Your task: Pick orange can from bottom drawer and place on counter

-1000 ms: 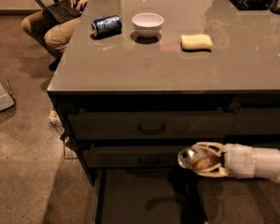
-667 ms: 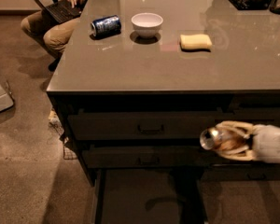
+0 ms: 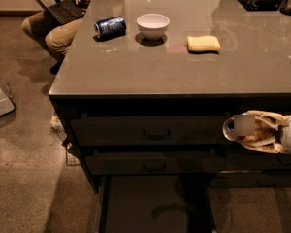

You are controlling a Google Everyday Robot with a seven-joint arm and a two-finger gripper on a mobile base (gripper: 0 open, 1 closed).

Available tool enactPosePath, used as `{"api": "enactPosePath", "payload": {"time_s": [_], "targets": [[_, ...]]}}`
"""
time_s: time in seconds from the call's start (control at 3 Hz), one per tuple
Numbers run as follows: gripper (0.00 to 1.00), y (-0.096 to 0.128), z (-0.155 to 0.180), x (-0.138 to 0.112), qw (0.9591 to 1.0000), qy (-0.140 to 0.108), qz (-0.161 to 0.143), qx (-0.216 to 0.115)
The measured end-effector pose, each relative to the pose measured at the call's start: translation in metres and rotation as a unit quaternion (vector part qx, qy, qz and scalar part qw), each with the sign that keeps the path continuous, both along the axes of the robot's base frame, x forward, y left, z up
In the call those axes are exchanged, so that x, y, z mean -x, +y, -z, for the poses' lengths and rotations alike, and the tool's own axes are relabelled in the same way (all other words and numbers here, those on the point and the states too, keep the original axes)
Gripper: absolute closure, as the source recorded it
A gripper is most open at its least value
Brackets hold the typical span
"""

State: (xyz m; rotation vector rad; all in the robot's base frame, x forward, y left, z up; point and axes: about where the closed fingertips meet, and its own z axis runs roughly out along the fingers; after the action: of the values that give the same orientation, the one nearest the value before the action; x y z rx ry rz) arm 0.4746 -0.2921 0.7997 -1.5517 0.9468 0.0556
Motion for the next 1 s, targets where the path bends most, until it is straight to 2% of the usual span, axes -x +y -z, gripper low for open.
{"api": "enactPosePath", "payload": {"time_s": [0.33, 1.0], "targets": [[1.0, -0.007, -0.019, -0.016, 0.9999, -0.011, -0.003, -0.01], [1.0, -0.028, -0.101, -0.08, 0.9991, -0.037, -0.022, 0.006]]}}
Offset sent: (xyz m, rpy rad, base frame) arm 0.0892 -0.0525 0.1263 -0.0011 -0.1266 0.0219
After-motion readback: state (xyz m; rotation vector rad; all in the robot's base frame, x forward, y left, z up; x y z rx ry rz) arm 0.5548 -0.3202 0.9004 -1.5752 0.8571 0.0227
